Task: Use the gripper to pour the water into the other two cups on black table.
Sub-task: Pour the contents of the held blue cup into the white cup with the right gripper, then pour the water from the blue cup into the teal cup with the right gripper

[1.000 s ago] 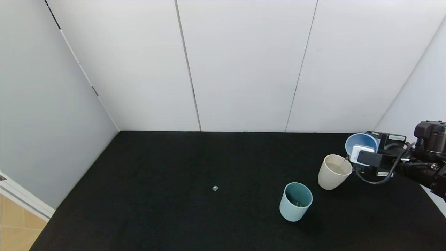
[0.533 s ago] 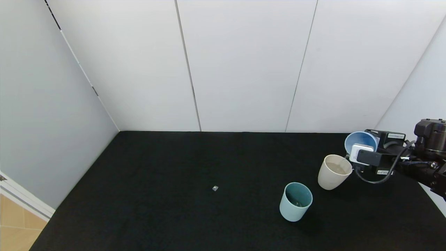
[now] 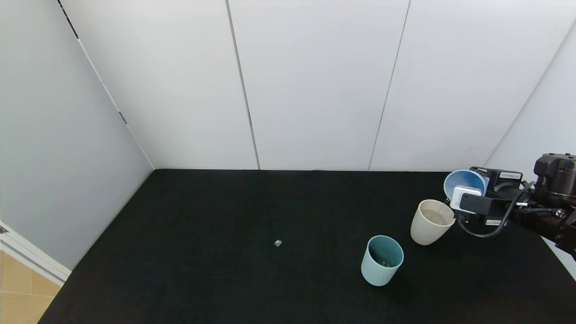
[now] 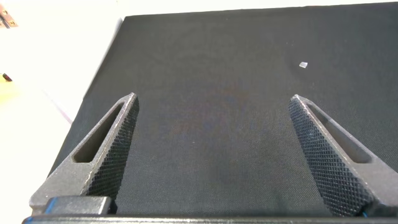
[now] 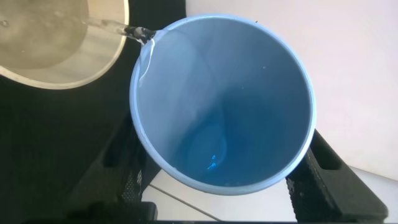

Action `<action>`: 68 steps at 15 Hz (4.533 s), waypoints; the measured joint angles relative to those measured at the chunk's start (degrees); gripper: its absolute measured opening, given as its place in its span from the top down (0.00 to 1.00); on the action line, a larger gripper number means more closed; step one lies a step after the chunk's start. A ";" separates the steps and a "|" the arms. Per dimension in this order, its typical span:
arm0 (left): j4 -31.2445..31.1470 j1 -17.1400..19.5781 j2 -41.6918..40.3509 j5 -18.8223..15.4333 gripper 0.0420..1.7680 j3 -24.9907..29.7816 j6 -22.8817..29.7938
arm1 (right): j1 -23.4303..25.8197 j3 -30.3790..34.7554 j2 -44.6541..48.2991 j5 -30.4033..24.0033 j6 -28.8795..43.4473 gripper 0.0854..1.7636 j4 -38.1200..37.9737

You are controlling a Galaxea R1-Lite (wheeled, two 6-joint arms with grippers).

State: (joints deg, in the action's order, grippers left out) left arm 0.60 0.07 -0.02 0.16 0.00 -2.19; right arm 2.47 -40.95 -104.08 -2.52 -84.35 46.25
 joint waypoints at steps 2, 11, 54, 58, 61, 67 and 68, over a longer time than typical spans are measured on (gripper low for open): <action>-0.02 0.00 0.02 0.00 0.03 0.00 0.00 | 0.00 0.32 0.00 0.00 0.52 0.29 -0.15; 0.00 0.00 0.02 0.00 0.03 0.00 0.00 | 0.00 0.85 0.65 -0.04 10.29 0.29 -0.80; 0.00 0.00 0.00 -0.02 0.03 0.00 0.00 | -28.12 3.30 10.98 18.66 21.20 0.29 -20.15; 0.00 0.00 0.00 0.00 0.03 0.00 0.00 | -29.95 3.24 9.55 21.72 20.81 0.29 -20.18; 0.00 0.00 0.00 0.00 0.03 0.00 0.00 | -30.76 3.02 8.56 21.92 19.25 0.29 -20.21; -0.02 0.00 0.00 0.00 0.03 0.00 0.00 | -31.24 2.83 7.86 23.52 16.21 0.29 -20.29; 0.00 0.00 0.02 0.00 0.03 0.00 0.00 | -31.39 2.80 7.75 23.71 15.49 0.29 -20.29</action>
State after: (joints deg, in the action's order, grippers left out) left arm 0.60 0.07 0.00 0.16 0.00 -2.19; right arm -28.92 -38.14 -96.33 21.19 -68.85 25.97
